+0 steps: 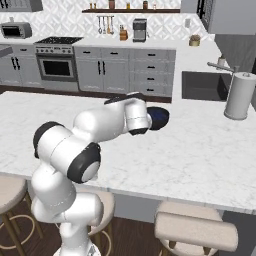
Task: Take a straw from the drawer in front and place it inside the glass cup on the dining counter.
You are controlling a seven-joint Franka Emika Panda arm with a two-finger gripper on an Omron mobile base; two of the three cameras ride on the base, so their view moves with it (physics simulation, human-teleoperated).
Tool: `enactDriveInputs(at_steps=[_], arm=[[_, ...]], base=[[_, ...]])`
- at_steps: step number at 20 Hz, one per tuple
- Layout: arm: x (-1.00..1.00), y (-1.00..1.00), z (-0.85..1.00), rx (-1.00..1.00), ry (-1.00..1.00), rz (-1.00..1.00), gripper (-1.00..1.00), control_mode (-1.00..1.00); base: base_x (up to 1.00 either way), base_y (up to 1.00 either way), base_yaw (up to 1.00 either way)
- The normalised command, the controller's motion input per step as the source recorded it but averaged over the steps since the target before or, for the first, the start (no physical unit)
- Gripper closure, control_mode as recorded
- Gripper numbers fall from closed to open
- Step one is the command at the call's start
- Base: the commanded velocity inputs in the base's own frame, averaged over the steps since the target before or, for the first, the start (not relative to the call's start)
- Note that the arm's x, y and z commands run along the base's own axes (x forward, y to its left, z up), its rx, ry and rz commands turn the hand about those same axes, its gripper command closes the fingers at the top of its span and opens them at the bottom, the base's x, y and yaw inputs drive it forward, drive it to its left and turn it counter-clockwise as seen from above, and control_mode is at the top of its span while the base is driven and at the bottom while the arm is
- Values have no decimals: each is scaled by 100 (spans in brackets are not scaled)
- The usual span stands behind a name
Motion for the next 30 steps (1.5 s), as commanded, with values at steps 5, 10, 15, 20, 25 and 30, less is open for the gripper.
enactDriveInputs(at_steps=[5,10,15,20,25,30], arm=[[0,8,0,0,-1,0,100,-100],[0,0,-10,0,-5,0,100,-100],[-5,0,-14,0,-7,0,100,-100],[0,0,-26,0,-7,0,100,-100],[6,0,-30,0,-6,0,100,-100],[-8,0,-13,0,-8,0,100,-100]], base=[[0,0,0],[0,0,0],[0,0,0],[0,0,0],[0,0,0],[0,0,0]])
